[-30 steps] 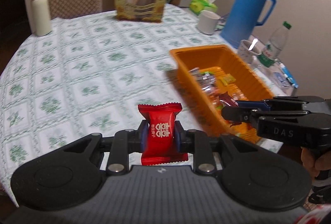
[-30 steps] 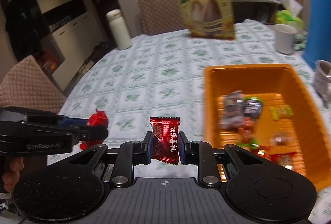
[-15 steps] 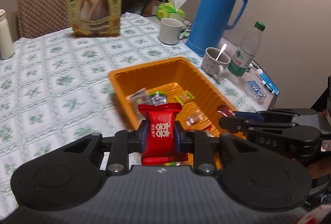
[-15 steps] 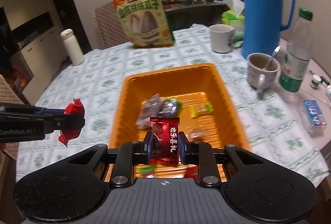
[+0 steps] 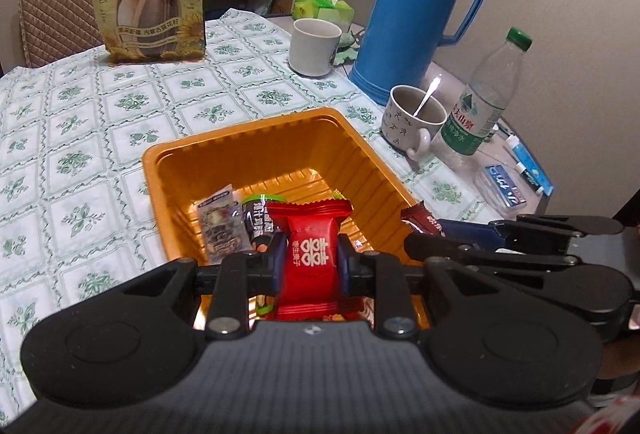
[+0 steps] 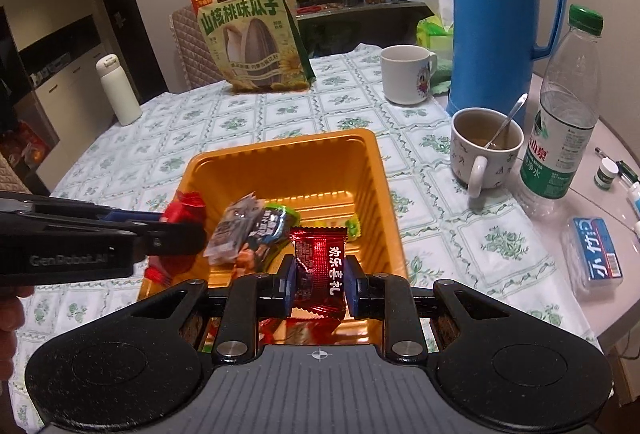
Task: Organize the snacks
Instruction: 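Lower both candies into the tray and open both grippers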
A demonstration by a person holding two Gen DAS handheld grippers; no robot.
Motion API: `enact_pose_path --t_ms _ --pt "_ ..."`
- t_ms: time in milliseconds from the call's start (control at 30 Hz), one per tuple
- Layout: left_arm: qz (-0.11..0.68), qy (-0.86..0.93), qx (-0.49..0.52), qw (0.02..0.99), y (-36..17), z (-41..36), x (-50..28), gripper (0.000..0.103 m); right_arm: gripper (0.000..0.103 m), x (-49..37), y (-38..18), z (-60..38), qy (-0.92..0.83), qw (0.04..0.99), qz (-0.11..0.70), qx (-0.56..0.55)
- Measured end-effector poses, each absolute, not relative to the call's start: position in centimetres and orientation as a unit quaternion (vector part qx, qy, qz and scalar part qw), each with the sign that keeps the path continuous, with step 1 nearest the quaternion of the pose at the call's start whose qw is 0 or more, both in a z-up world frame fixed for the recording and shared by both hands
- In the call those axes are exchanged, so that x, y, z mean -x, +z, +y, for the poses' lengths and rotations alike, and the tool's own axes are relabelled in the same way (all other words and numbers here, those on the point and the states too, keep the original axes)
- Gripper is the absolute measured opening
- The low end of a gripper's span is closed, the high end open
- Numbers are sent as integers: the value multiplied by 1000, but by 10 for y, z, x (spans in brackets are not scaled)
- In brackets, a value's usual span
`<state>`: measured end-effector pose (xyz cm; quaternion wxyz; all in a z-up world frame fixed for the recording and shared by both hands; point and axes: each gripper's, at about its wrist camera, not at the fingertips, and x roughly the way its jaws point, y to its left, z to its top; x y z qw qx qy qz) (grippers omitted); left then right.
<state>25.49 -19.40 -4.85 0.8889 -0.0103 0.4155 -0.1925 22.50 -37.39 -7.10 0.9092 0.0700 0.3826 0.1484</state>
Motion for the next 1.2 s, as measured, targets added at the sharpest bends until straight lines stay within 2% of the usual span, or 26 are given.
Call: enact_pose_path --t_ms 667,800,1200 --pt "440 -173 -15 881 -75 -230 -296 24 25 -245 -79 -390 155 906 386 -77" --pt "440 -171 -12 882 -76 -229 -296 33 25 -244 -77 -392 155 907 383 -79" --pt "437 -159 7 885 -65 -202 -271 33 25 -237 -76 -394 164 905 383 -82"
